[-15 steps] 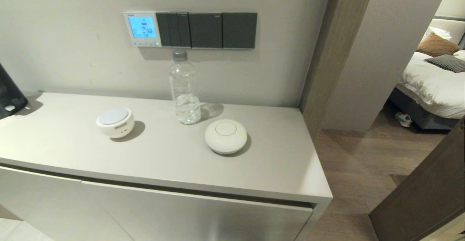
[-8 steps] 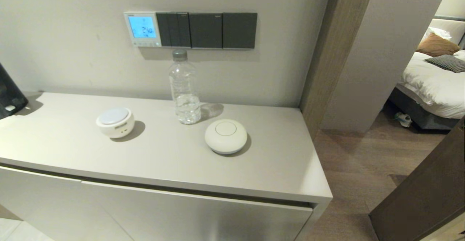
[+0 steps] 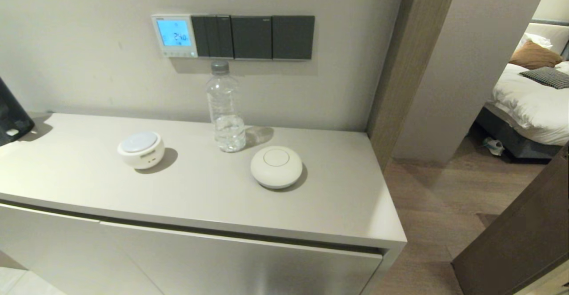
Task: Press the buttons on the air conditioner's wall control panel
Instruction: Turn off the central air conditioner
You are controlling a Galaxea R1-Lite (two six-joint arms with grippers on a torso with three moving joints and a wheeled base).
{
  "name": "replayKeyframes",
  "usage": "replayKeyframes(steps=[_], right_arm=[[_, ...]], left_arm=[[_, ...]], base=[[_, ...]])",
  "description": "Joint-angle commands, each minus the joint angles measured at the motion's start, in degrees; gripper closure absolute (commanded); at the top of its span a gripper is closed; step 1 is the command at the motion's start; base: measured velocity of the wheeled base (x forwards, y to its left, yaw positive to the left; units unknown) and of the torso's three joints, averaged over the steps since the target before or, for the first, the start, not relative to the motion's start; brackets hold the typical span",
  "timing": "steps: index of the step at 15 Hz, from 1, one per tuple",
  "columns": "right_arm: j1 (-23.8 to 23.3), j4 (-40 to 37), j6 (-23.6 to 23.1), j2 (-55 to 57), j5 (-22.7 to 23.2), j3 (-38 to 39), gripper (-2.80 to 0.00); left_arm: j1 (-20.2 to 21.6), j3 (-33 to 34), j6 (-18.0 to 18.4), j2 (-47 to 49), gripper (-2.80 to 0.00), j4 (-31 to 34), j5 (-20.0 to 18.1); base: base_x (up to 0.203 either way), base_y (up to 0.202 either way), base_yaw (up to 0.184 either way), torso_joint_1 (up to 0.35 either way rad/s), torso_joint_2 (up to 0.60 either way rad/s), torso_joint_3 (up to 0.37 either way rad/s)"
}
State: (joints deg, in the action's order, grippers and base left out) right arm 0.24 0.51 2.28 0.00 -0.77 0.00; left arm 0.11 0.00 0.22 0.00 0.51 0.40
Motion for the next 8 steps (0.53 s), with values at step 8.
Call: replayKeyframes(steps=[8], right_arm=[[0.0, 0.0, 0.0, 0.0, 0.0, 0.2, 0.00]], left_arm=[[0.0, 0.0, -0.4, 0.1, 0.00, -0.1, -0.1]], base=[[0.000, 0.000, 0.000, 0.000, 0.00, 0.000]])
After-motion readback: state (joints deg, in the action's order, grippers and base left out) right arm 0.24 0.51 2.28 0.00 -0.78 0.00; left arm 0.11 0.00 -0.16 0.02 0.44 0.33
